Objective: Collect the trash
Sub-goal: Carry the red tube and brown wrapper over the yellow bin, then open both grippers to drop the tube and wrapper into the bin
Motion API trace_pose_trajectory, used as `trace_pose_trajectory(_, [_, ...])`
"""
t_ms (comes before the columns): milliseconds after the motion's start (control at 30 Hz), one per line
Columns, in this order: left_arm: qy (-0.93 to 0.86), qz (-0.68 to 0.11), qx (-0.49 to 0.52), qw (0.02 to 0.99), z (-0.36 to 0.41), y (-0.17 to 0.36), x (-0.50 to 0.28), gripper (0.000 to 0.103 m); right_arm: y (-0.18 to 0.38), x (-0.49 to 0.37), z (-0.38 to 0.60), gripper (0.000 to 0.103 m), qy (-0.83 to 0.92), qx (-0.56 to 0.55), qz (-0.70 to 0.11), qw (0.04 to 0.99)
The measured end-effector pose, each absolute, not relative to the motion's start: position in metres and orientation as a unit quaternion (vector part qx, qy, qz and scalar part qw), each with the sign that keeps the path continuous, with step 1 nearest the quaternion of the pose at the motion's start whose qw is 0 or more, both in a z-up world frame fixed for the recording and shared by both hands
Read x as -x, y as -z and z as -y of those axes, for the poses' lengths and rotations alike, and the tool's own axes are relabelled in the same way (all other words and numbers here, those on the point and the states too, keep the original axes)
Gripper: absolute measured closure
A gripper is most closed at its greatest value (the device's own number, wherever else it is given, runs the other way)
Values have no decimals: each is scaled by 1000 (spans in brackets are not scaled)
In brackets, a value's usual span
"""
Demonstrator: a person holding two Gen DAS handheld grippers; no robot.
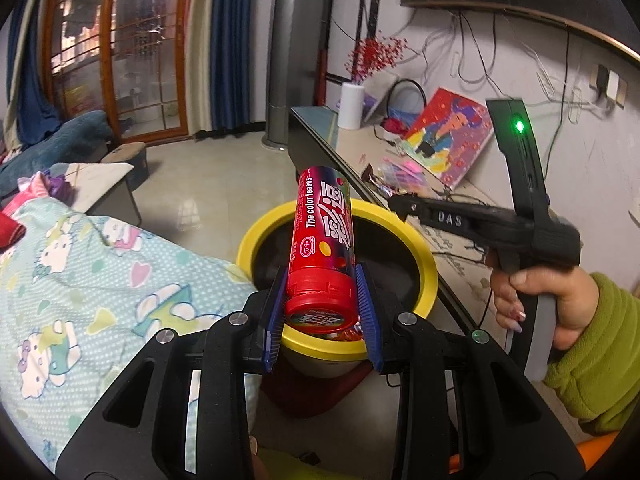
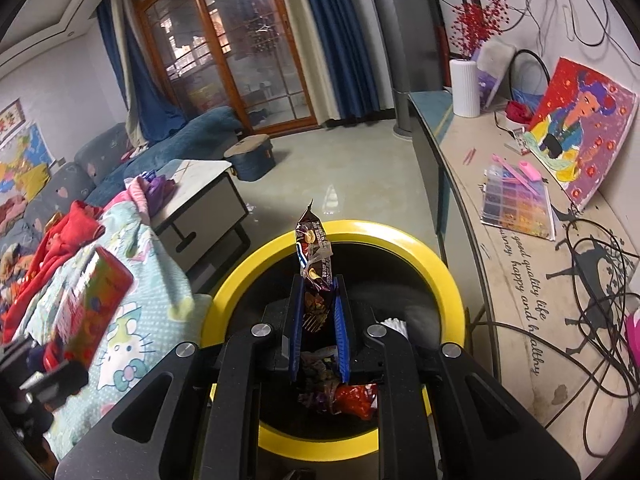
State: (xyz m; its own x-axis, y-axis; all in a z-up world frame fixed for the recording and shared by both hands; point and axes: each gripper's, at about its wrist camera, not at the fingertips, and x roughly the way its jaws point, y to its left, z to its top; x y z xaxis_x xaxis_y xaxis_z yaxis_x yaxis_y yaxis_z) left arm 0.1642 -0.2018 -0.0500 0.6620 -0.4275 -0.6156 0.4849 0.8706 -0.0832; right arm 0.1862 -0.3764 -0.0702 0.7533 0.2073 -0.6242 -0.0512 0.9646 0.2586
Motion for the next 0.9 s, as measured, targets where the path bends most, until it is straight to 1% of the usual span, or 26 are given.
trace_pose_trajectory(300, [266, -364, -39, 892, 216, 73, -184, 77, 80, -190, 389, 88, -62, -129, -357, 923])
trace_pose_trajectory(700, [256, -382, -29, 888, 228, 78, -217, 76, 86, -193, 396, 87, -65, -147, -364, 917])
trace_pose_trajectory(767, [255, -382, -24, 888, 227, 78, -220, 67, 88, -193, 398, 80, -64, -153, -366, 916])
trace_pose_trajectory(800, [254, -382, -21, 888, 226, 78, -221, 58, 88, -193, 399, 77, -63, -156, -367, 915])
trace_pose_trajectory(833, [252, -382, -19, 889, 224, 77, -222, 55, 89, -193, 400, 77, -61, -158, -368, 914])
trace_pose_trajectory(867, [251, -380, -17, 890, 223, 77, -222, 54, 89, -193, 400, 76, -60, -158, -368, 914])
trace_pose_trajectory(900, [251, -380, -16, 890, 224, 75, -225, 51, 89, -193, 400, 74, -61, -157, -368, 914])
